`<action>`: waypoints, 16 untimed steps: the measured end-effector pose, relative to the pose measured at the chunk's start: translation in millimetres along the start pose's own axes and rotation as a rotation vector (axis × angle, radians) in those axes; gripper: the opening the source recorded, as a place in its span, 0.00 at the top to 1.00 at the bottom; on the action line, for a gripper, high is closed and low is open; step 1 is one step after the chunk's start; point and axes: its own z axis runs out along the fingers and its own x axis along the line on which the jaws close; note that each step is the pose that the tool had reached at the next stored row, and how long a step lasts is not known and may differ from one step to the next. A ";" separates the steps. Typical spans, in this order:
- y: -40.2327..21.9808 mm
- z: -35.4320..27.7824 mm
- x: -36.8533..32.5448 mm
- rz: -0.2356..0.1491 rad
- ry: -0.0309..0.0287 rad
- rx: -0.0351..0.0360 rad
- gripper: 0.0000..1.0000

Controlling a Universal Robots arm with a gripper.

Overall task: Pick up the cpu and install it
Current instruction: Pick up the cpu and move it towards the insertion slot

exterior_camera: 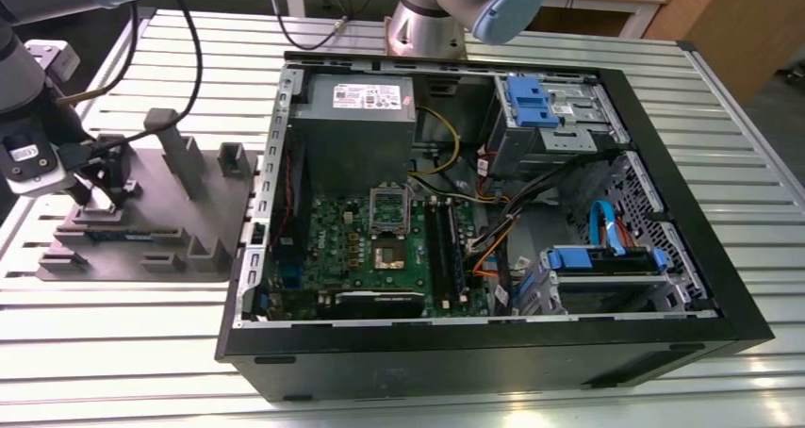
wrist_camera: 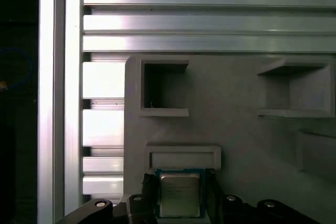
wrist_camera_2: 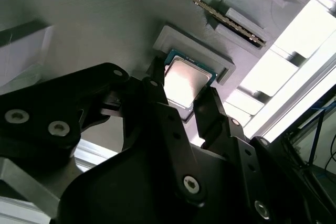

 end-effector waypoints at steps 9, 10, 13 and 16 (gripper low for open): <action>0.2 -7.9 -0.2 0.000 -0.0003 0.0026 0.53; 0.2 -7.9 -0.2 0.000 -0.0004 0.0026 0.53; 0.2 -8.7 -0.2 0.000 -0.0002 0.0027 0.53; 0.2 -9.3 -0.2 0.000 -0.0001 0.0028 0.53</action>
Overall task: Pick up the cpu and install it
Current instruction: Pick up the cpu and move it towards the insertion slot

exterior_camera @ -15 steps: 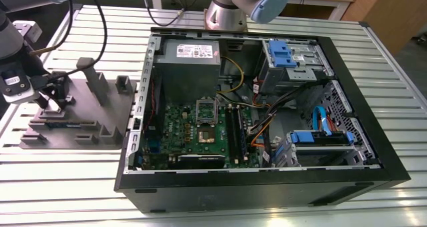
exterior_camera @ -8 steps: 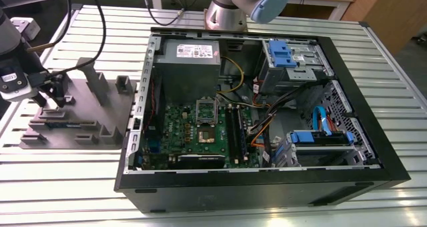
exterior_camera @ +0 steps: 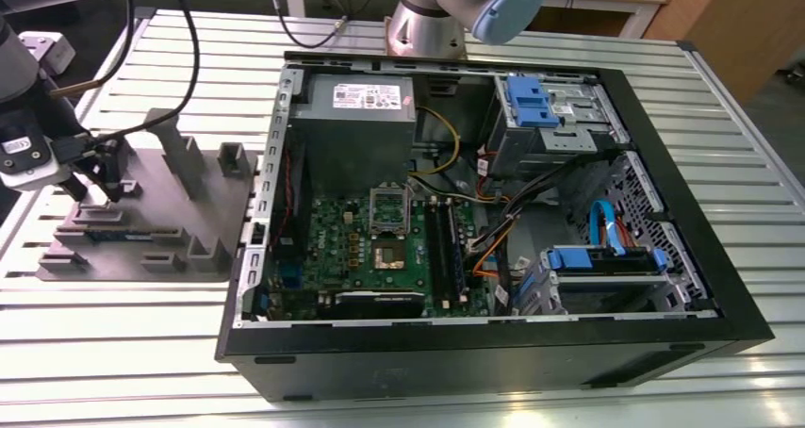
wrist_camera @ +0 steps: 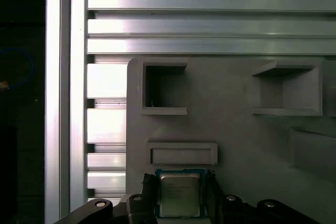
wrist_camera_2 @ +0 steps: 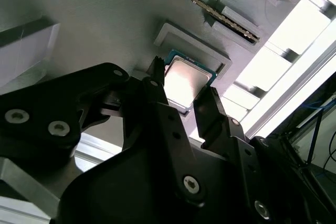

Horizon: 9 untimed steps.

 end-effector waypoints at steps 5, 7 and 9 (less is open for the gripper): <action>0.0 -0.1 0.0 0.000 0.0000 -0.0004 0.53; 0.0 -0.3 0.0 0.000 -0.0001 -0.0039 0.53; 0.0 -0.6 0.0 0.000 0.0000 -0.0038 0.53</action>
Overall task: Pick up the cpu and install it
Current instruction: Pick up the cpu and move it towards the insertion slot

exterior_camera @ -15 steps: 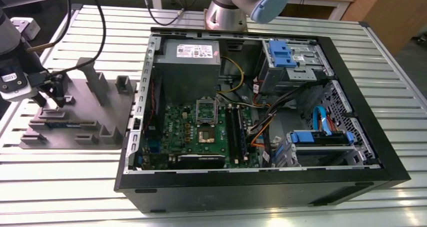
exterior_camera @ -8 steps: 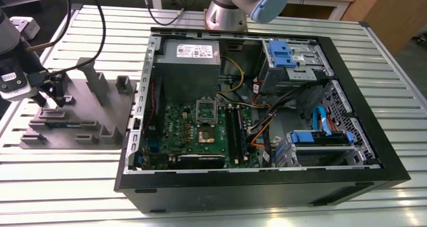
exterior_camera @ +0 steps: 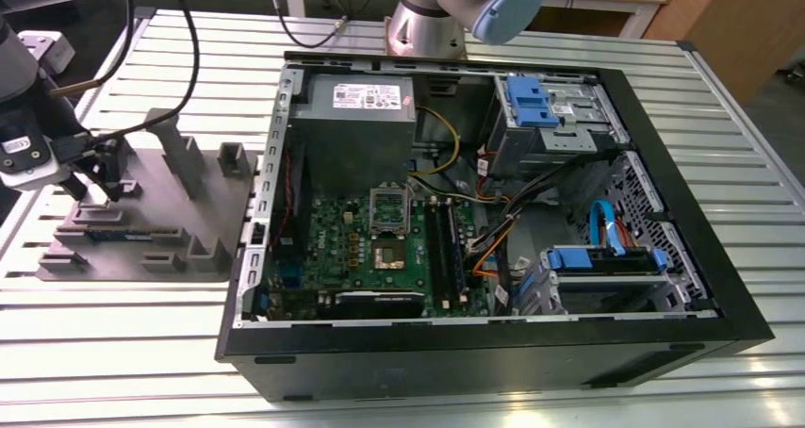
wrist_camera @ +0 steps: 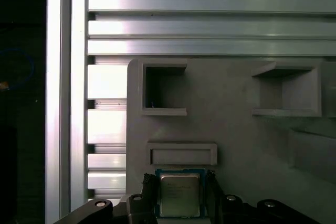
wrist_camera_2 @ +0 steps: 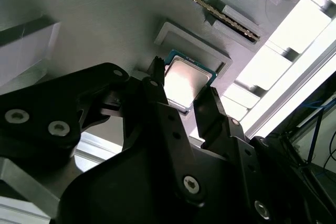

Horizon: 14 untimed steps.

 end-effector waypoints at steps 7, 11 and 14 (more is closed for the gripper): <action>0.1 -2.9 -0.1 0.000 0.0000 0.0012 0.53; 0.1 -3.1 0.0 0.000 0.0000 0.0025 0.53; 0.1 -3.2 -0.1 0.000 0.0000 0.0025 0.53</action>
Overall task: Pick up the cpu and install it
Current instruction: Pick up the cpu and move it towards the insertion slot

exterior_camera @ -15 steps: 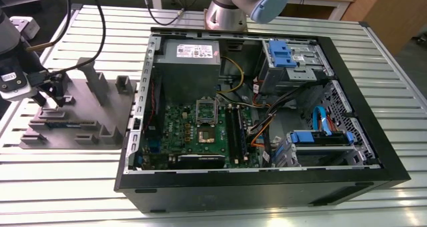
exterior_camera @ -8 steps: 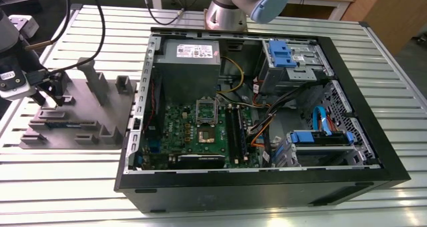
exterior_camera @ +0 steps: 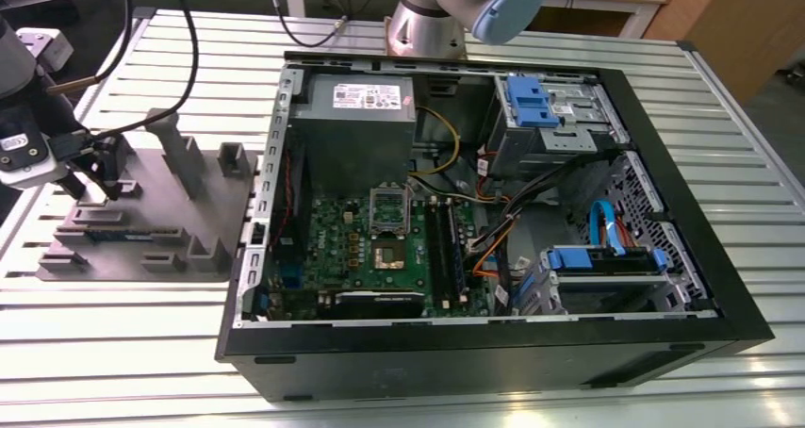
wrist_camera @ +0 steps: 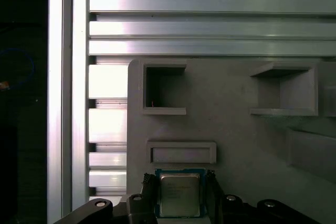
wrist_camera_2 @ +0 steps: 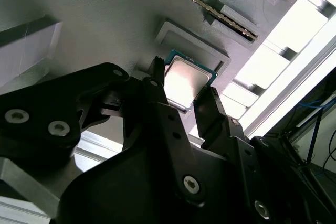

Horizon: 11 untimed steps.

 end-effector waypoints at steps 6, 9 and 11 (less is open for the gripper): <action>0.0 -0.8 0.0 0.000 0.0000 0.0010 0.53; 0.1 -3.5 -0.1 0.000 -0.0002 0.0049 0.53; 0.1 -3.6 -0.1 0.000 -0.0002 0.0050 0.53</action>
